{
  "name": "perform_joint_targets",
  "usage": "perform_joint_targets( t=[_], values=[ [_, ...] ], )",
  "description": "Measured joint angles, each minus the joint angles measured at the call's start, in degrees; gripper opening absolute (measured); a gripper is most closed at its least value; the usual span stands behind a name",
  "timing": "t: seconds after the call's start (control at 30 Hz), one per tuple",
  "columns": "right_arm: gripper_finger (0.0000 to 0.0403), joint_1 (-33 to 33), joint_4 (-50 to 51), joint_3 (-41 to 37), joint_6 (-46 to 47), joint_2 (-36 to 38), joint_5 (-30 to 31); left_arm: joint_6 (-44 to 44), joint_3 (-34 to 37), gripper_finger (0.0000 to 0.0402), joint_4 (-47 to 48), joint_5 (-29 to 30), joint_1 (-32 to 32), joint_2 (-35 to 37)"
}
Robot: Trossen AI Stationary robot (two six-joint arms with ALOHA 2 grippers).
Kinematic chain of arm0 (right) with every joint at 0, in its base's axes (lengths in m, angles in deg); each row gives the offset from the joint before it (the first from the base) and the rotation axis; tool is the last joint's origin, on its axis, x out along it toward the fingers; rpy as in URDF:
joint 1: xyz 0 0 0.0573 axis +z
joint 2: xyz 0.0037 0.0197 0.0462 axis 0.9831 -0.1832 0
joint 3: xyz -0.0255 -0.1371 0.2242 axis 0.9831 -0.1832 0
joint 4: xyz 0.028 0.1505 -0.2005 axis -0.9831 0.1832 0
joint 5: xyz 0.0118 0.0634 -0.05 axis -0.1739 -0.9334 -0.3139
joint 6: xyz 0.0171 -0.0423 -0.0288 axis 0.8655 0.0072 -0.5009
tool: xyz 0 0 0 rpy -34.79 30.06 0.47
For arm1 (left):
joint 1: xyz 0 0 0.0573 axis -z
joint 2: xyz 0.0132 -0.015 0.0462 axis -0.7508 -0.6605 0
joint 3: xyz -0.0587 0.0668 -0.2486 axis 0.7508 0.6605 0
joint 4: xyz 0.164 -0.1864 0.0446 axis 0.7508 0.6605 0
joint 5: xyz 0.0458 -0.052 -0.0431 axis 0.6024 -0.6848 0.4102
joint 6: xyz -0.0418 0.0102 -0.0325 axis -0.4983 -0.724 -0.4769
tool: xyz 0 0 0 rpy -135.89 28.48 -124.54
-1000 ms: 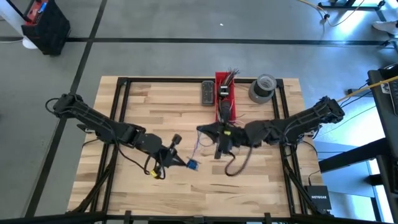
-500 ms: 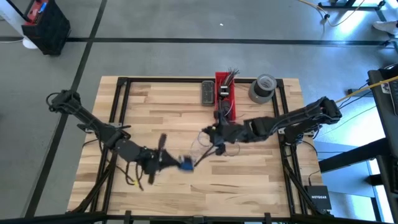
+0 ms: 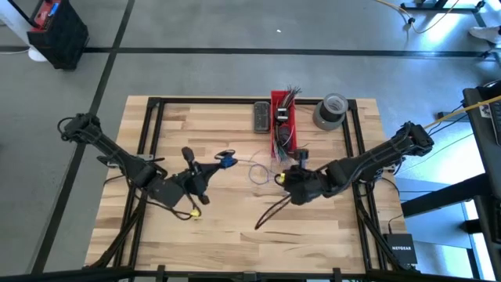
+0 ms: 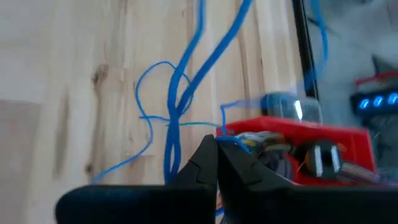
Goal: Coil cords
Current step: Uncoil the blue wire from the black spool
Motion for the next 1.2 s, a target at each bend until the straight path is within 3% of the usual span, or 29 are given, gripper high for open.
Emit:
perform_joint_targets(
  t=[0.17, 0.27, 0.53, 0.8, 0.87, 0.97, 1.07, 1.2],
  values=[
    [0.0011, 2.13, 6.4, 4.78, 11.85, 0.39, 0.66, -3.51, -0.02, 0.0005, 2.38, -4.33, -3.19, 0.0],
    [0.0041, 2.08, 8.11, 7.92, 13.24, 0.46, 0.62, -4.82, -0.02, 0.0005, 3.34, -9.79, -4.36, 0.0],
    [0.0161, 1.45, 2.49, 10.15, 4.77, 0.46, 4.14, -4.82, -0.02, 0.0005, 3.27, -16.93, -5.47, 0.0],
    [0.0193, -0.55, -2.33, 9.93, -0.28, 0.25, 18.03, -3.53, -0.02, 0.0005, 3.14, -19.97, -5.45, 0.0],
    [0.0193, -1.82, -4.08, 10.0, 0.16, 0.03, 12.82, -3.74, -0.02, 0.0005, 3.16, -20.12, -5.76, 0.0],
    [0.0193, -3.64, -1.82, 9.95, -4.6, -0.22, -1.04, -4.41, -0.02, 0.0005, 3.18, -20.09, -5.78, 0.0],
    [0.0193, -4.13, 2.8, 11.13, -5.87, -0.2, -3.63, -4.73, -0.02, 0.0005, 3.59, -20.09, -5.82, 0.0],
    [0.0193, -4.06, 7.17, 18.89, -3.37, -0.15, -7.44, -4.21, -0.02, 0.0005, 3.56, -20.09, -5.82, -0.02]
  ],
)
